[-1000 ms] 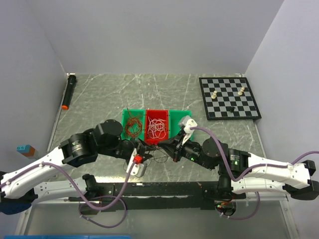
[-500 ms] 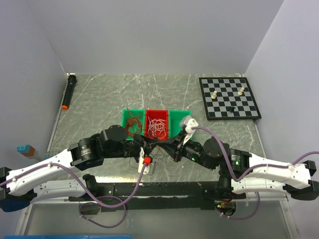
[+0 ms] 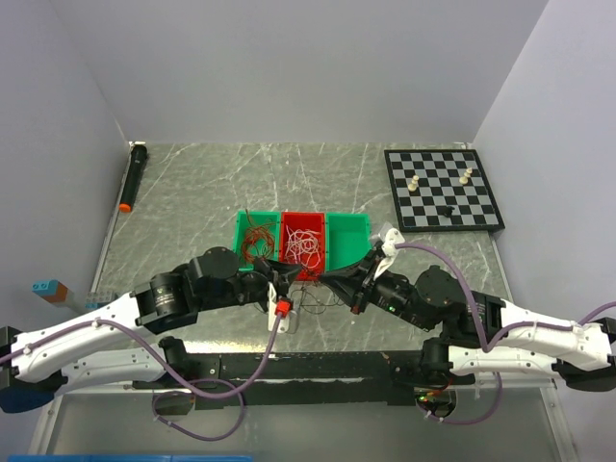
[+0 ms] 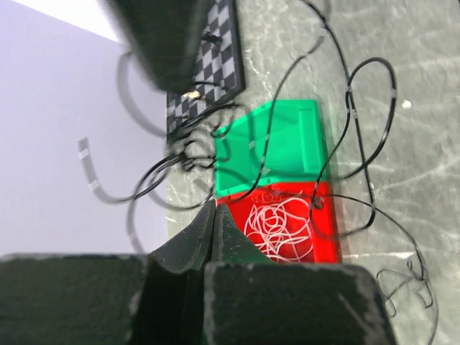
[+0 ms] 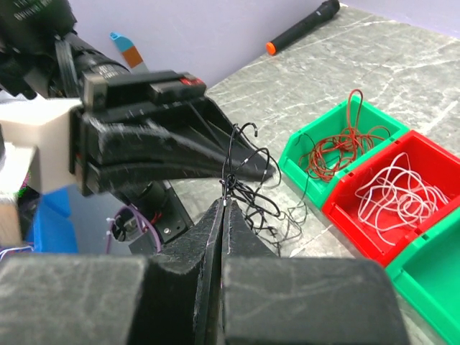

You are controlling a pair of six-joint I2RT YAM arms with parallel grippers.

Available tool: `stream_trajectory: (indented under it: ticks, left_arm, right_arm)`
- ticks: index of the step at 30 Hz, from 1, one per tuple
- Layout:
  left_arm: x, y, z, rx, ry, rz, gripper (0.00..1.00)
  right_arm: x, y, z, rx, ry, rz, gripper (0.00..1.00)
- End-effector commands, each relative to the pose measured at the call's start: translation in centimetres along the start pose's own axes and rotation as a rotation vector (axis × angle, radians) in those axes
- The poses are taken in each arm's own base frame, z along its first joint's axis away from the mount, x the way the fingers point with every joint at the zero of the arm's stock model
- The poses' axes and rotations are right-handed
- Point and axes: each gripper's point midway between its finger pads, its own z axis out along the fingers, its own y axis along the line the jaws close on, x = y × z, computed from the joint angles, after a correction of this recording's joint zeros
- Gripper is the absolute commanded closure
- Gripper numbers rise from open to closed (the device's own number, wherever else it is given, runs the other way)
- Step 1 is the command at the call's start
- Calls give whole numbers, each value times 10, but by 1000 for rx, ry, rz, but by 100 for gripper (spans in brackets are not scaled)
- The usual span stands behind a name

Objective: Untangle the cables

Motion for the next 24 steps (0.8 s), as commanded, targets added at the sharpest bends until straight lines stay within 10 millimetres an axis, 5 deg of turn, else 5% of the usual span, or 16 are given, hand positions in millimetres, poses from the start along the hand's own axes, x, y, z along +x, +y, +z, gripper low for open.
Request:
stream_trajectory:
  ticks: [1,7,9,14,24]
  left_arm:
    - [-18,29,-6,-117,-77,-157,91]
    - [-62,14,-18,81,-245,-356,48]
    - [-65,8,-20,116,-259,-384,43]
    - [-58,13,-18,81,-249,-391,50]
    - [-42,-13,-19,155,-209,-290,80]
  right_arm:
    - [-6,-3,-8,10,-23,24,100]
    - [-6,1,-3,-2,-24,24,100]
    - [-9,4,-2,-14,-33,24,100]
    - [-11,9,1,-30,-29,18,100]
    - [-17,8,-2,-31,-56,30,100]
